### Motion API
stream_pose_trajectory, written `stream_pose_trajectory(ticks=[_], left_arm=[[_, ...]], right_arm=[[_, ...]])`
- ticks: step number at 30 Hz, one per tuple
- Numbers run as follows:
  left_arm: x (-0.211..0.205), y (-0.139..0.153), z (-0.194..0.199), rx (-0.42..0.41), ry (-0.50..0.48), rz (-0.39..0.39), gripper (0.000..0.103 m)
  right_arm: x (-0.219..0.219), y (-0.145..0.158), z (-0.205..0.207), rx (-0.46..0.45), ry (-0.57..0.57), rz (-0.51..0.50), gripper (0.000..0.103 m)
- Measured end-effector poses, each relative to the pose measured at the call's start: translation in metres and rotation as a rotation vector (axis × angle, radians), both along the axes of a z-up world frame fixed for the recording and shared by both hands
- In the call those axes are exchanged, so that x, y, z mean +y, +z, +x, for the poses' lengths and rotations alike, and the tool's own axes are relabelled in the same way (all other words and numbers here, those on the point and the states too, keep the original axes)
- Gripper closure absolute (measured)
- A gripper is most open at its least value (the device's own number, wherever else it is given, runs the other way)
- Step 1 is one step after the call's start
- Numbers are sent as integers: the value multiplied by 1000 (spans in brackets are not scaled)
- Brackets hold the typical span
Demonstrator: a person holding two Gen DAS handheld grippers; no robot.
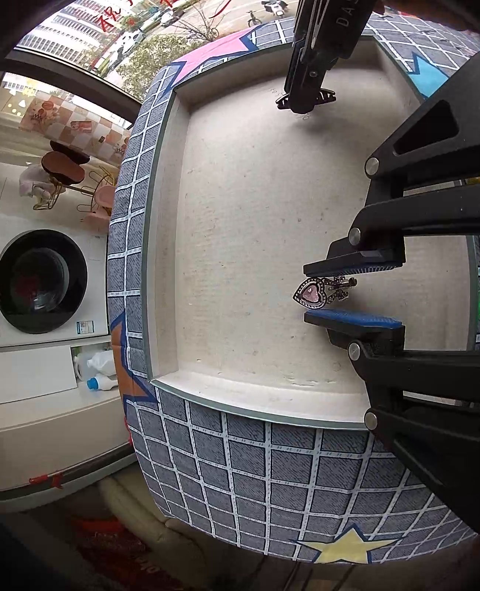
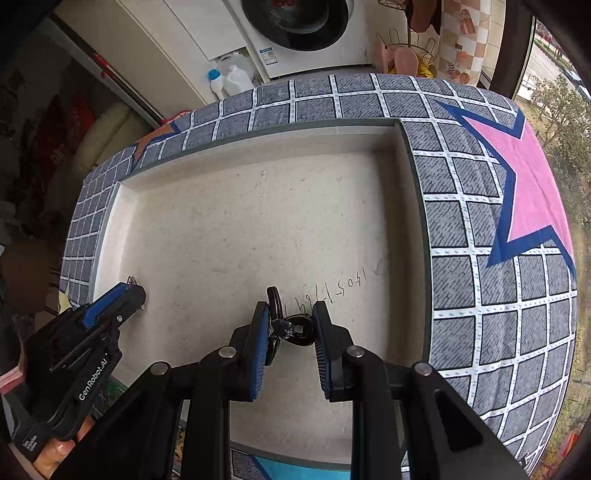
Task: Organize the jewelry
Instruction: 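Carry both items into the white tray while both tools open to release them, then withdraw both tools from the tray back toward the remaining jewelry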
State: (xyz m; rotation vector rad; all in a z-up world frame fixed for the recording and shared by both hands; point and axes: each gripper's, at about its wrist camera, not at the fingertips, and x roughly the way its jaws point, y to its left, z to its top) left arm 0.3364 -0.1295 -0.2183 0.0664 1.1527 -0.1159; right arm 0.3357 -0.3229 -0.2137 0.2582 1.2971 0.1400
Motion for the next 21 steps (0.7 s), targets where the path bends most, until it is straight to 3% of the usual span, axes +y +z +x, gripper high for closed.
stream_pose_trajectory(ticks=[8,9,13,17,18,19,20,21], left_arm=[[-7,-2,2,9,1,46,72],[-6,-2,2,15,5,43,72],[-6,-1,1,17,5,51,72],[-5,4,-2,5,0,45,71],[-5,6,-2,-1,-2,44,62],[-5,9,-3,-8,0,39,19],[-4,13,-5,-27,12,35,0],[-3,19,-8,-65,27,32,0]], right_arm=[[3,-1,0,-15,23,-12,75],[1,0,0,-13,22,1,73],[-3,0,0,-9,6,49,48],[-13,4,-3,-11,-37,92,48],[-16,7,-5,-17,-46,102,48],[-19,10,-6,-23,-54,107,48],[-21,13,-8,-30,-60,110,47],[-21,17,-9,-37,-64,114,47]])
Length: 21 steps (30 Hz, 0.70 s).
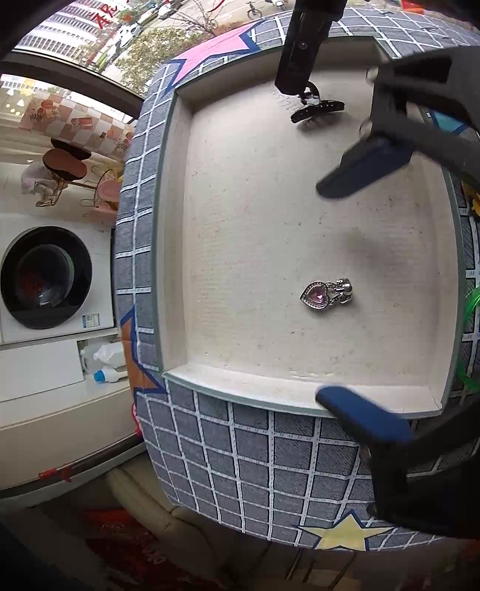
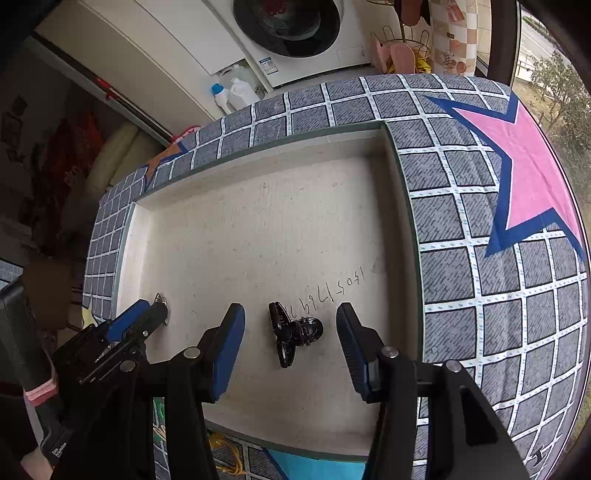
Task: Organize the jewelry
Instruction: 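Withdraw both tools from the tray back toward the remaining jewelry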
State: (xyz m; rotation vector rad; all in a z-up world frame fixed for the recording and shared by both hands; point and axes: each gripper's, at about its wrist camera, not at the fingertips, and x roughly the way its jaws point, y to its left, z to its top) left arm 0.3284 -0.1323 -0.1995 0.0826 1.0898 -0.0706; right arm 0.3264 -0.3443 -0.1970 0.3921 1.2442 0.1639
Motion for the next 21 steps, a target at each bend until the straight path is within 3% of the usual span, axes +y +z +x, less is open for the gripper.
stream_pose_trajectory(ticks=[6,9,12,21], left_arm=[[-2,16,-5,-14,-19,-18,0],[0,31,-12,-46,-28,-22,0],[7,45,-21,-49,-20,-46,0],[49,66,-64,-62,45,-25,0]], right_arm=[[-5,18,-11,-27,-32,24,44],[-6,25,-19,-35,-42,41,38],[-6,33,-26,-49,-47,55,24],[0,60,-61,-105,-55,70,16]])
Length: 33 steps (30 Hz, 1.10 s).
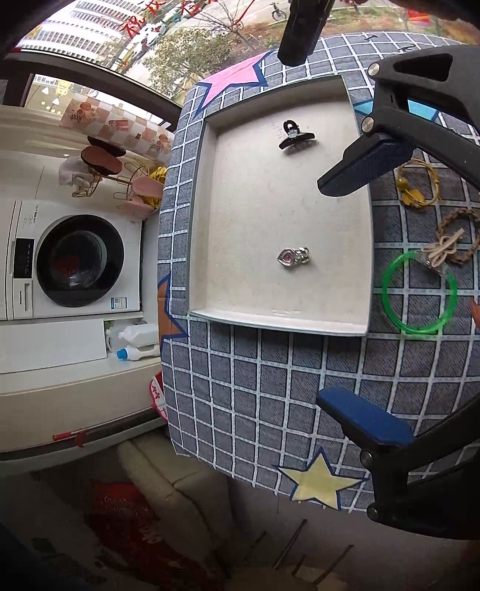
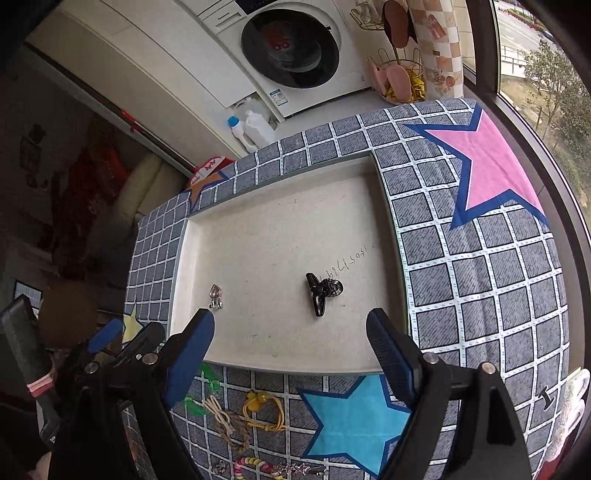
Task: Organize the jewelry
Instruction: 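Withdraw both tools from the tray back toward the remaining jewelry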
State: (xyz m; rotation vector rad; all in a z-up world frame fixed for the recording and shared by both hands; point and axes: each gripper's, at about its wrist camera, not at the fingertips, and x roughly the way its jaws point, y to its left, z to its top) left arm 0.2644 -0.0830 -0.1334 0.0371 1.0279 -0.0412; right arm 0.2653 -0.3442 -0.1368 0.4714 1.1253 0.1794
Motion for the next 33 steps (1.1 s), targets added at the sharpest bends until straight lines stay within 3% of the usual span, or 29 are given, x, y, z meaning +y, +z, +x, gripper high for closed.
stream_pose_trajectory(ticks=[4,6,7,15,24,33], left_arm=[[18,-7,-20,32,25,14,0],[26,-15,-28,66,21,10,0],[30,-19,-34,81,22,9,0],[53,-48,-56,159,96,16,0],[67,-73,-51,224,131,-10,0],[64,-84,-38,229,139,-14,0]], right_arm=[[3,8,-19,-18,8,-4,14],[4,6,-26,-11,15,4,1],[6,6,-30,-11,17,5,0],[26,-7,-66,71,93,-27,0],[46,-42,-96,185,141,-131,0],[50,-65,-115,275,51,-81,0]])
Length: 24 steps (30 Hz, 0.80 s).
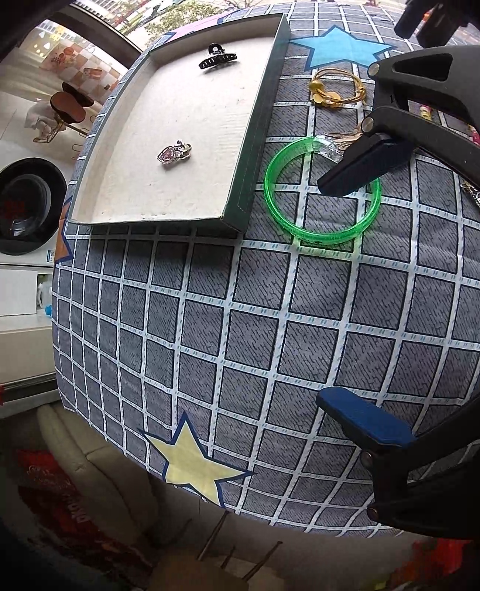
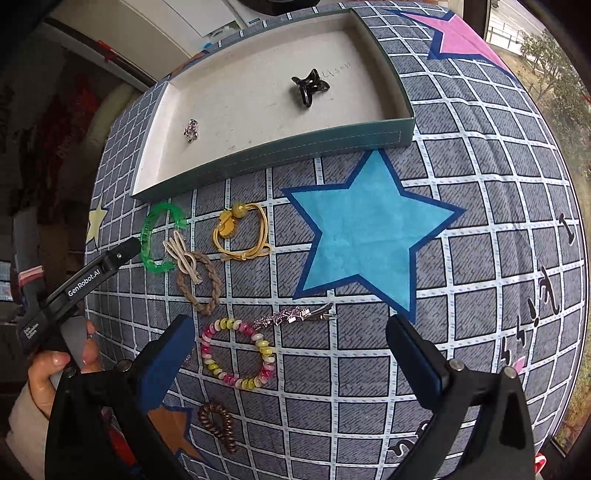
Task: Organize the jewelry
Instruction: 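Withdraw both tools from the tray back toward the remaining jewelry, then grasp the green bangle with the left tool while the right tool grasps the rhinestone barrette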
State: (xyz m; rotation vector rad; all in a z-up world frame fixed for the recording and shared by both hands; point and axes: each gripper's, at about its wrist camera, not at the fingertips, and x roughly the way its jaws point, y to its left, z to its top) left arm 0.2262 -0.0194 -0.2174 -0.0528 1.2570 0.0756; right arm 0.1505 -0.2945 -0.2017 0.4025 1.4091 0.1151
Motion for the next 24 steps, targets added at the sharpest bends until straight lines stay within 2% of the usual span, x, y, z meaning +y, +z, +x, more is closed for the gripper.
stream_pose_trajectory(ticks=[4,6,11,14,15,16,18,19,21,23,24], left_arm=[[-4,-3,2,-9,-12,13,0],[-5,-4,3,-14,-18,18,0],[-9,-9,6,-7,-29,24,2],[-10,-10,6,-10,-35,25,2],[-11,-11,5,-11,-38,24,5],[-13,-11,6,-9,-43,28,12],[-15,-14,7,3,-53,35,15],[-15,-15,7,3,-57,36,15],[-17,-14,6,-7,-68,31,22],[-21,-13,5,-11,-85,33,29],[-22,-12,5,-13,-92,36,31]], right_arm=[[5,-6,-1,23,-40,0,2],[7,-10,0,36,-79,13,6],[8,-26,0,91,-194,15,30],[11,-28,1,87,-234,6,34],[12,-27,1,85,-242,-6,34],[15,-27,1,81,-249,-16,37],[21,-26,3,69,-249,-51,41],[25,-26,4,65,-242,-74,46],[30,-26,6,56,-217,-107,53],[34,-25,7,50,-183,-138,66],[31,-24,6,46,-168,-151,70]])
